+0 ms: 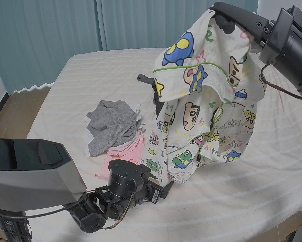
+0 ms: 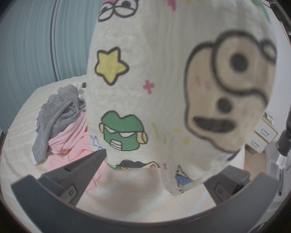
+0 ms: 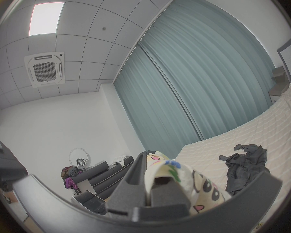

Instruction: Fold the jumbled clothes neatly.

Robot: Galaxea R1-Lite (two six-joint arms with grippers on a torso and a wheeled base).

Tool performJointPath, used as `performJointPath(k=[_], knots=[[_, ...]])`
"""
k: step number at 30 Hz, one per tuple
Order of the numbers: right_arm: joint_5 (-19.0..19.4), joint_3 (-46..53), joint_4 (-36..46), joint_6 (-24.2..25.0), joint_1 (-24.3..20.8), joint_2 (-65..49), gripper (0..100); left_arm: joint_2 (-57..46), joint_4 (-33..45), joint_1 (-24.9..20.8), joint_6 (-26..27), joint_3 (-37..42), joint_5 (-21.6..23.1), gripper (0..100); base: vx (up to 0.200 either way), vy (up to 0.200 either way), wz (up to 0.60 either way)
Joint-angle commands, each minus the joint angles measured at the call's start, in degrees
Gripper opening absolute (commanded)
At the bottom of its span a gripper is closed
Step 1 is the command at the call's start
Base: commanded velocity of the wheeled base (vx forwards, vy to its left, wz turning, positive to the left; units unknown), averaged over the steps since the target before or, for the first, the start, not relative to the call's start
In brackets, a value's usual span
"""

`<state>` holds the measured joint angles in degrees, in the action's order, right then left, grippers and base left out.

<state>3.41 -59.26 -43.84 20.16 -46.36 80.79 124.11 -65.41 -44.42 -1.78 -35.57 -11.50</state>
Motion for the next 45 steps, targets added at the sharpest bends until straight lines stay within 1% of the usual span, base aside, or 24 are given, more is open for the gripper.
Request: performJointPath(k=[1,5,8,14,16,23,24,27,33,36,37,40,44,45], knots=[[0.01,0.11,0.07,0.84,0.04,-1.07,0,0.25,-0.06,0.39,0.02,-0.20,-0.90,100,0.000,0.000,0.00],[0.01,0.20,0.24,1.19,1.62,-1.42,0,0.25,-0.06,1.27,0.64,-0.11,-2.39,100,0.000,0.000,0.00],[0.01,0.64,0.33,1.37,2.06,-1.69,0,0.16,-0.77,1.88,1.08,-0.55,-2.57,100,0.000,0.000,0.00],[0.10,2.22,0.24,1.37,2.06,-1.69,0,0.25,-4.11,2.85,1.25,-1.78,-3.45,100,0.000,0.000,0.00],[0.10,2.13,0.16,1.37,2.06,-1.60,0,0.25,-5.07,3.20,1.96,-1.87,-4.85,100,0.000,0.000,0.00],[0.28,2.04,0.24,1.46,1.98,-1.51,0,0.60,-5.07,2.50,1.87,-1.96,-3.71,100,0.000,0.000,0.00],[0.28,2.13,0.16,1.46,1.98,-1.42,0,0.87,-5.16,1.80,1.25,-2.22,-1.95,100,0.000,0.000,0.00],[0.28,2.13,0.24,1.46,1.98,-1.16,0,1.04,-5.43,0.74,-1.38,-2.40,-0.11,100,0.000,0.000,0.00],[0.37,2.13,0.24,1.55,1.71,-1.33,0,4.03,-6.30,0.65,-4.37,-6.79,-0.19,100,0.000,0.000,0.00],[0.37,2.22,0.24,1.63,1.80,-1.60,0,4.47,-8.41,0.48,-5.69,-6.53,-0.11,100,0.000,0.000,0.00],[0.28,2.22,0.24,1.99,1.80,-1.60,0,4.56,-8.76,0.39,-5.69,-6.35,-0.11,0,0.000,0.000,0.00],[0.10,2.48,0.24,3.30,2.06,-1.95,0,4.30,-8.85,0.30,-5.78,-6.26,-0.28,0,0.000,0.000,0.00],[0.19,3.80,0.24,3.66,3.03,-2.56,0,3.86,-8.94,0.30,-5.52,-4.95,-0.19,0,0.000,0.000,0.00],[0.19,4.68,0.16,3.66,4.17,-2.74,0,2.19,-9.82,0.30,-5.34,-3.71,-0.19,0,0.000,0.000,0.00]])
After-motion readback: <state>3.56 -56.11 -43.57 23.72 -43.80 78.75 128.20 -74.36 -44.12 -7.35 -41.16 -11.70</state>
